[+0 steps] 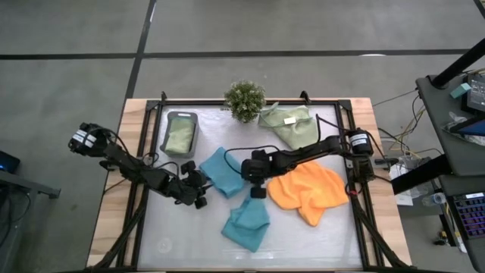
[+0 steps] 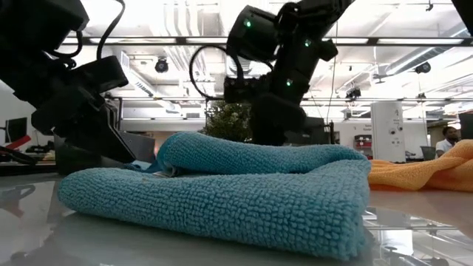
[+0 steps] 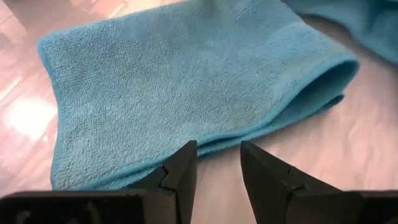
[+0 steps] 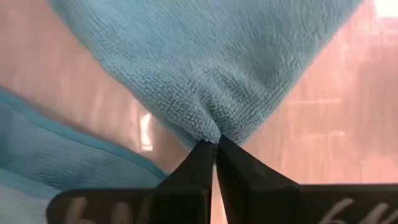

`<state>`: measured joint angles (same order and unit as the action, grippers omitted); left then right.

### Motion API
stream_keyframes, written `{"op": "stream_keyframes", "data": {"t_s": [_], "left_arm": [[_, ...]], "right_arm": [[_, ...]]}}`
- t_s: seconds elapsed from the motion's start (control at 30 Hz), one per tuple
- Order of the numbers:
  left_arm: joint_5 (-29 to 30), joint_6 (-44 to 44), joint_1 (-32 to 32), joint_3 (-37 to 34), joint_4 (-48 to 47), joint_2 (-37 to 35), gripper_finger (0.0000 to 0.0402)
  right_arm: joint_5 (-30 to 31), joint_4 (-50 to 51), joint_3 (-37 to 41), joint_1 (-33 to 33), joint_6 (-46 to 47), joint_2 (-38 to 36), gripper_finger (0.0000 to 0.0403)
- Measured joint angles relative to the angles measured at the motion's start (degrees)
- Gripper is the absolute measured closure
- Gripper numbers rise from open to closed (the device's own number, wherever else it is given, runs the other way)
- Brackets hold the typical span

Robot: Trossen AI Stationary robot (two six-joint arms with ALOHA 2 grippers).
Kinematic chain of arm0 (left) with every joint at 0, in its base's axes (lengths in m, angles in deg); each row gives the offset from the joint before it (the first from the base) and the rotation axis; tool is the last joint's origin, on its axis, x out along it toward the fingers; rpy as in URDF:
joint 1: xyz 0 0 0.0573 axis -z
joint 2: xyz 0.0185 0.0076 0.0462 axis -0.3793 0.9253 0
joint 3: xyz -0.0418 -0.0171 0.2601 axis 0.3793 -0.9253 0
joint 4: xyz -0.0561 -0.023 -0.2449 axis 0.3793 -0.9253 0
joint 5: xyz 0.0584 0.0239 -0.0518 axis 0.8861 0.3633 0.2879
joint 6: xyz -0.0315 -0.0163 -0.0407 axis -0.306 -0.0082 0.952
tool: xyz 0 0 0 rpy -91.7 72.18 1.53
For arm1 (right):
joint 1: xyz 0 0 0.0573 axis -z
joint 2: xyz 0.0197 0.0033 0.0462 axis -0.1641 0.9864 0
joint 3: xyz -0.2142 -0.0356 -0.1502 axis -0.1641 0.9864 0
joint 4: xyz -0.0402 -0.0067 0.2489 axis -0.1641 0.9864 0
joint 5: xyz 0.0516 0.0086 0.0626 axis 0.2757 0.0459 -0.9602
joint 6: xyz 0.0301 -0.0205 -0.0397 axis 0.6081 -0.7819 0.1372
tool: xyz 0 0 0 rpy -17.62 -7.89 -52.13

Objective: Fold microfiber towels
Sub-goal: Fold the left blue microfiber cloth

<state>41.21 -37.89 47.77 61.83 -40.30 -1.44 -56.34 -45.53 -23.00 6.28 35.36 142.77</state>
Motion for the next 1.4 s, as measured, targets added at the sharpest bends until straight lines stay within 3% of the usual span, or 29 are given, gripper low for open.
{"op": "stream_keyframes", "data": {"t_s": [0.13,0.43,0.77,0.93,1.07,1.27,1.4], "left_arm": [[0.02,-1.90,0.00,1.50,0.77,0.00,0.0293],[1.57,-8.62,-1.18,1.56,12.70,0.48,0.0293],[1.07,-14.33,-1.90,3.00,25.73,10.60,0.0293],[-1.46,-16.37,-1.90,6.43,26.63,16.45,0.0293],[-4.31,-15.53,-2.32,7.16,27.02,19.19,0.0293],[-10.54,-11.82,-3.48,7.13,27.83,21.68,0.0293],[-11.19,-11.36,-3.64,7.15,28.29,22.07,0.0293]], "right_arm": [[0.77,-0.58,0.23,0.19,3.13,0.03,0.0394],[0.99,-0.24,0.19,0.46,4.59,0.03,0.0388],[0.92,6.37,0.15,0.97,4.08,-3.27,0.0288],[0.90,4.33,0.15,1.66,2.90,-6.72,0.0266],[-0.40,-9.70,1.92,1.93,0.15,-6.53,0.0283],[-1.41,-31.86,4.93,3.07,-1.99,-0.75,0.0353],[-1.11,-37.91,5.37,3.93,-2.02,4.23,0.0389]]}}
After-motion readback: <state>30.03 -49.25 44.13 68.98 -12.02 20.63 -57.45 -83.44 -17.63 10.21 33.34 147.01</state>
